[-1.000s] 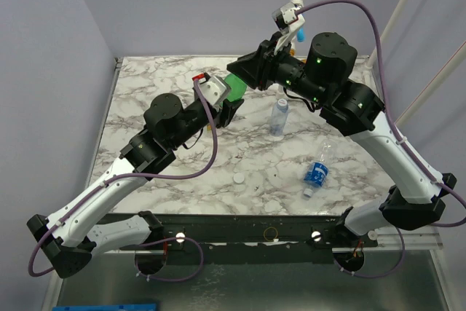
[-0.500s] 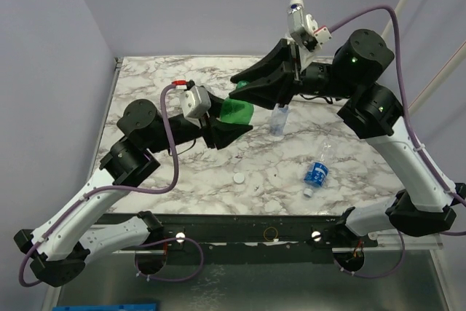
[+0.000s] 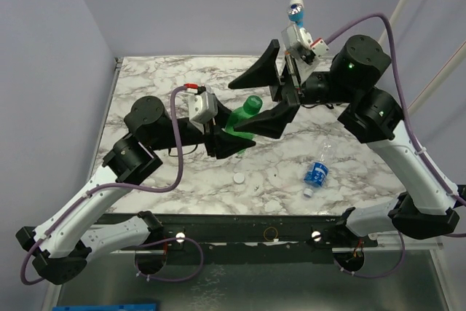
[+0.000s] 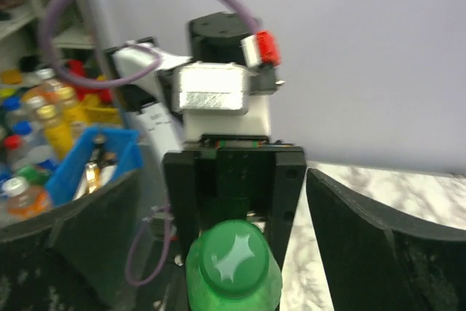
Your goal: Unscrew the bottle caps
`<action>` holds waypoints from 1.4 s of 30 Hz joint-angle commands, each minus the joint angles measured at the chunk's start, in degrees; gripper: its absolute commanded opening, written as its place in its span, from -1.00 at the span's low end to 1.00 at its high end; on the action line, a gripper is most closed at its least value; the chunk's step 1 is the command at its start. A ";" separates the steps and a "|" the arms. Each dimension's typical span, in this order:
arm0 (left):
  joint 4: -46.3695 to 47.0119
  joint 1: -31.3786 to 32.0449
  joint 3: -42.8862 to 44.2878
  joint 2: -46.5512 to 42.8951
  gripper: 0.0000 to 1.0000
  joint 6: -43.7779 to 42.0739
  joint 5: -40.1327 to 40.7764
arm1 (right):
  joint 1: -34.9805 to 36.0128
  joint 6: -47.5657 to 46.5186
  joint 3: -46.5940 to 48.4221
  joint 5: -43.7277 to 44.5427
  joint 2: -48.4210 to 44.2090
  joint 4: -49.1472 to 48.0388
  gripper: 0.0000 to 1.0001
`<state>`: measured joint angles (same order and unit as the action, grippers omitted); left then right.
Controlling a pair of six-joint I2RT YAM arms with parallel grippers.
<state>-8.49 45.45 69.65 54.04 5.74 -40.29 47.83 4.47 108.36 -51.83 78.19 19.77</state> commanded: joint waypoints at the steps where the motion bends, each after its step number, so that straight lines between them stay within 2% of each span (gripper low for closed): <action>1: 0.18 -0.23 -0.47 1.09 -1.00 -7.05 16.27 | 0.51 1.70 0.37 19.81 -0.02 2.11 1.00; 5: 2.79 -0.20 -2.39 1.69 -1.00 -11.17 28.63 | 0.51 5.49 2.82 34.23 1.41 3.32 1.00; 9: 3.49 -0.24 -2.41 3.30 -1.00 -13.00 38.96 | 0.51 7.88 11.97 45.69 7.63 13.41 0.98; 11: 4.39 -0.26 -2.62 3.53 -1.00 -13.60 41.95 | 0.51 8.38 13.45 48.80 9.44 15.87 0.89; 14: 6.37 -0.26 -3.28 3.12 -1.00 -13.64 43.01 | 0.49 9.00 10.91 50.91 8.88 14.15 0.71; 24: 6.67 -0.25 -4.07 3.11 -1.00 -13.04 42.33 | 0.49 9.50 7.86 49.06 8.15 9.68 0.16; 28: 6.73 -0.21 -4.52 3.08 -1.00 -12.85 42.10 | 0.43 9.99 6.74 48.02 7.72 8.36 -0.24; 30: 6.69 -0.23 -4.52 3.16 -1.00 -12.79 41.99 | 0.42 10.02 6.72 47.56 7.85 8.36 -0.49; 34: 6.68 -0.23 -4.52 3.22 -1.00 -11.39 41.19 | -0.24 9.63 6.56 43.71 7.84 7.83 -0.96; 36: 6.57 -0.20 -4.37 3.11 -1.00 -9.42 38.98 | -1.90 9.49 6.48 38.54 7.79 7.36 -0.99; 38: 5.53 -0.26 -4.05 2.91 -1.00 -7.39 34.19 | -4.00 8.72 5.05 28.26 7.07 5.27 -0.99; 42: 0.78 -0.26 -1.66 2.86 -1.00 -5.21 18.39 | -5.95 6.84 -2.19 0.05 3.31 -3.89 -0.99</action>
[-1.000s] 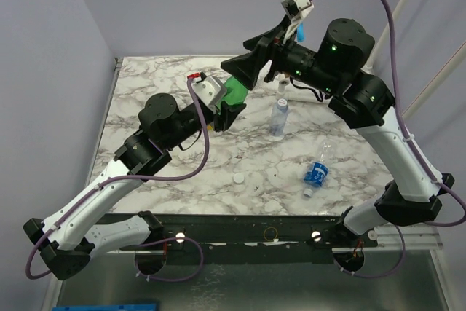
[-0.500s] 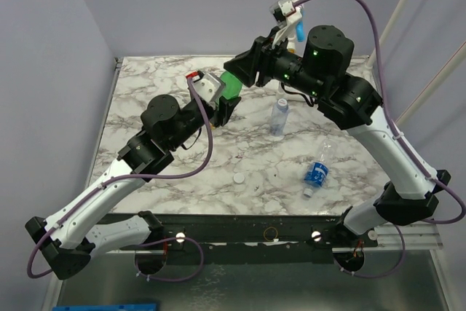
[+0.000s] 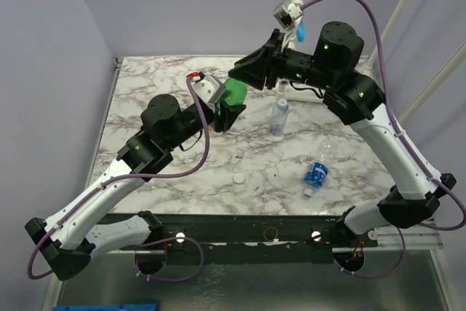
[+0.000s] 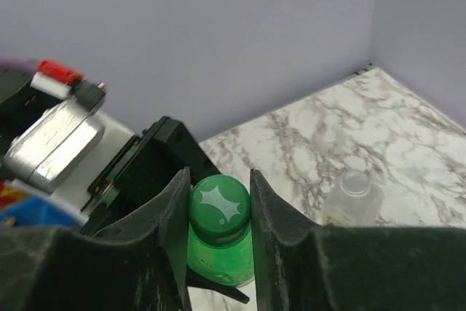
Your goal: Unscrew the bottle caps
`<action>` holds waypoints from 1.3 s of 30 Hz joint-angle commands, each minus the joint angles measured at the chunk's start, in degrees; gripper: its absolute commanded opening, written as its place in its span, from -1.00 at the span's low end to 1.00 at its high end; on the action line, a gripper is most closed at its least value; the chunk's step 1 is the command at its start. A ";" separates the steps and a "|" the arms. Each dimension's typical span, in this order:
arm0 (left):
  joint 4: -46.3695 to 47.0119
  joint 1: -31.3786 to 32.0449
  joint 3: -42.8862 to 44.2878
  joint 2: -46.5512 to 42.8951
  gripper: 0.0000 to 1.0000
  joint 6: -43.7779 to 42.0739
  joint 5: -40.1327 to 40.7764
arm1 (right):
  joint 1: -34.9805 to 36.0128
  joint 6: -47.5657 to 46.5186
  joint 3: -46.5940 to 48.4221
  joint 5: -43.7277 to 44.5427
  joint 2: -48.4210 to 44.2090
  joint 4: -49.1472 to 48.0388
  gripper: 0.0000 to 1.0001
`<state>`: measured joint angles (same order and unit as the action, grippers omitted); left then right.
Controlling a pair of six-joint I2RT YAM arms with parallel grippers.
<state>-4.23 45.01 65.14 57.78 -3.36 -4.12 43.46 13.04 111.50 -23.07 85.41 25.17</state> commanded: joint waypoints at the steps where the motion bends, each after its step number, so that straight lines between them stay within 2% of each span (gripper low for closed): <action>1: -3.73 0.19 3.17 -1.14 -1.00 5.19 -21.28 | -1.84 -1.19 -6.13 -32.18 -4.47 -10.60 -0.99; 4: -4.58 0.20 4.38 -1.80 -1.00 6.92 -29.97 | -2.33 -1.01 -5.61 -40.08 -3.95 -9.92 -0.99; 11: -6.43 0.24 8.01 -0.70 -1.00 11.72 -44.58 | -3.10 0.20 -8.52 -47.73 -4.48 -13.16 -0.99; 15: -7.07 0.18 8.33 -0.65 -1.00 11.35 -44.61 | -3.97 0.46 -9.07 -46.41 -4.99 -13.56 -0.95; 16: -7.11 0.22 8.20 -0.73 -1.00 10.81 -43.12 | -4.09 -0.18 -8.89 -44.57 -5.14 -12.73 -0.55; 17: -7.11 0.20 7.96 -0.91 -1.00 9.94 -41.26 | -4.16 -0.78 -8.77 -40.65 -5.50 -11.97 -0.03; 18: -7.11 0.18 7.69 -0.97 -1.00 8.94 -38.59 | -4.17 -0.76 -8.79 -36.46 -5.91 -11.64 0.19; 19: -7.17 0.20 7.44 -1.10 -1.00 7.60 -36.18 | -4.18 -0.66 -8.91 -32.44 -6.51 -11.80 0.37; 21: -6.74 0.20 6.83 -1.34 -1.00 4.06 -30.14 | -4.23 0.18 -8.88 -24.31 -7.40 -12.19 0.63; 24: -4.00 0.18 4.79 -1.60 -1.00 0.41 -19.81 | -4.23 1.20 -8.25 -14.26 -7.98 -11.05 0.82; 28: -0.89 0.21 2.33 -1.35 -1.00 -2.72 -8.07 | -4.19 1.77 -7.92 -5.52 -7.76 -8.95 0.86; 33: 1.92 0.23 0.43 -1.07 -1.00 -4.34 -1.94 | -4.21 3.11 -9.23 -4.01 -8.05 -9.76 0.86; 39: 2.64 0.21 0.77 0.67 -1.00 -5.69 3.55 | -4.11 4.88 -3.68 0.42 -2.63 -4.46 0.65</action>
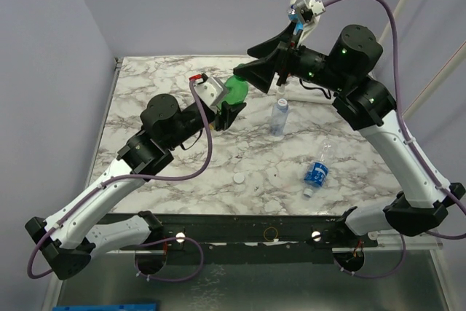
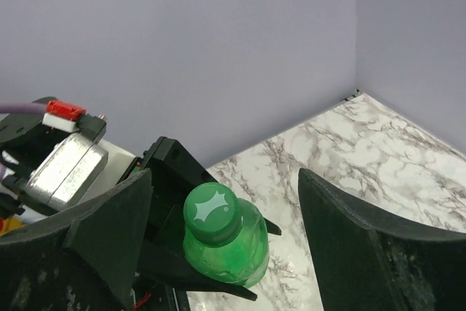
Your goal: Unscrew the bottle caps
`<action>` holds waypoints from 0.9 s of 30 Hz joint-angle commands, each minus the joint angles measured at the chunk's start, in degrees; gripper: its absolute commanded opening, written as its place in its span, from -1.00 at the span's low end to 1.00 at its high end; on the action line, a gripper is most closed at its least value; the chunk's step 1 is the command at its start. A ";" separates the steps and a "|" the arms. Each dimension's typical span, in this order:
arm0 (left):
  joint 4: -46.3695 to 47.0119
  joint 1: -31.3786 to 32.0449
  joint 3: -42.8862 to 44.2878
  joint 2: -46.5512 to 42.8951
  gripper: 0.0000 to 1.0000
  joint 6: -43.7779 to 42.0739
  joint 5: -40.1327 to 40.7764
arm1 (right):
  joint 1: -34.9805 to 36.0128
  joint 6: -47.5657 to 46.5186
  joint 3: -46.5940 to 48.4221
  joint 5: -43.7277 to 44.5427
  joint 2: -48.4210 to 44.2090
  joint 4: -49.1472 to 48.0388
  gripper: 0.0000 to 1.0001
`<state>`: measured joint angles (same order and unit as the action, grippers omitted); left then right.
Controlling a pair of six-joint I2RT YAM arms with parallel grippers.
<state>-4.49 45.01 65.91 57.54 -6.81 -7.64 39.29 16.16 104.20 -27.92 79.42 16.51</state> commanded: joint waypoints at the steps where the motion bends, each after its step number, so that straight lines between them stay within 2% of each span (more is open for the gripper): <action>1: 2.88 0.23 -0.06 0.99 -1.00 -2.20 7.03 | 0.02 1.88 4.41 6.00 4.26 4.89 0.61; 6: 2.91 0.25 -0.41 0.91 -1.00 -1.98 7.17 | 0.07 2.56 5.28 6.35 5.87 4.53 0.35; 11: 2.88 0.23 -0.63 1.41 -1.00 -2.32 9.46 | 0.05 2.50 6.01 5.22 6.62 4.84 0.17; 16: 2.85 0.20 -0.61 2.11 -1.00 -2.26 11.31 | 0.08 2.46 5.38 3.06 6.45 4.51 0.18; 18: 2.86 0.24 -0.67 2.19 -1.00 -2.24 11.33 | 0.09 2.53 4.81 3.02 6.19 4.17 0.11; 27: 2.29 0.23 -0.01 2.14 -1.00 -1.15 10.82 | 0.02 1.40 4.58 2.30 5.87 4.27 -0.85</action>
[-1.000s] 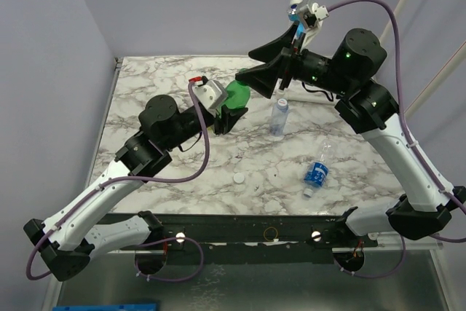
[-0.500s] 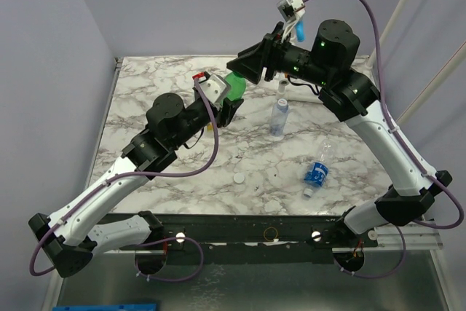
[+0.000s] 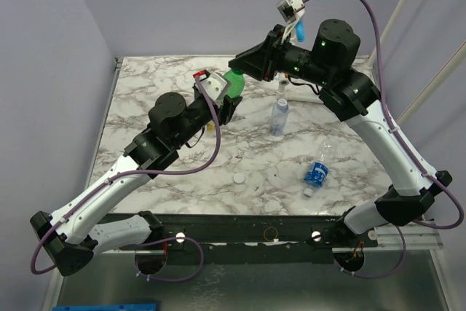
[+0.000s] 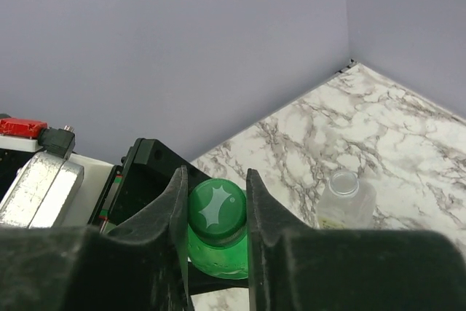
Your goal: Unscrew the bottle caps
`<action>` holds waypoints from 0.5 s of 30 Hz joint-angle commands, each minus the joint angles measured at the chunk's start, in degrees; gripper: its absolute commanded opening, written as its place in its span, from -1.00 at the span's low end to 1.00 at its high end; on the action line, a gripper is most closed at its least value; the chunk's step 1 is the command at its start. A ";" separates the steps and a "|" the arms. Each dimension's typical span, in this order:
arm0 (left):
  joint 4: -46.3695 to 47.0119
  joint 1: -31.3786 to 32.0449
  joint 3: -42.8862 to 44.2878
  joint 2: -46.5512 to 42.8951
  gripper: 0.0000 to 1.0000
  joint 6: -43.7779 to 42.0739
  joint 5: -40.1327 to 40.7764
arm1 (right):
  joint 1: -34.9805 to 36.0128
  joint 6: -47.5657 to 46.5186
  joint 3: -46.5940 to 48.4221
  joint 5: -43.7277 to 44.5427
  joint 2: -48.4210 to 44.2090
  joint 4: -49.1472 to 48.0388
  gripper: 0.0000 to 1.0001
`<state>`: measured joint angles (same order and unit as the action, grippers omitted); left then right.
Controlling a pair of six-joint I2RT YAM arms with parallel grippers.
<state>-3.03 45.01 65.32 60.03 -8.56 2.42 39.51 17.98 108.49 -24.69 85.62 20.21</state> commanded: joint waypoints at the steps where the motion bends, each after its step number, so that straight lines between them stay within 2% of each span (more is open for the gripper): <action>1: 0.58 0.24 0.77 -0.45 -1.00 0.92 0.14 | -0.14 -1.06 0.59 -0.95 -0.45 0.89 -0.94; 5: -0.07 0.24 1.26 -1.26 -1.00 3.46 -2.33 | -0.22 -5.06 5.17 -3.78 -0.52 5.07 -0.99; 7: -0.14 0.17 1.24 -2.17 -0.94 6.56 -6.26 | -0.23 -7.31 8.89 -8.18 -0.13 8.05 -0.99; 15: -3.44 0.08 1.75 -5.25 -0.97 13.72 -31.38 | -0.26 -8.81 4.80 -29.12 -5.61 1.19 -0.99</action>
<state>-2.87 45.39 65.45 56.05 -0.21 -13.32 39.53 10.52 113.84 -39.70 83.81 25.56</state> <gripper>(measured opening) 0.517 0.302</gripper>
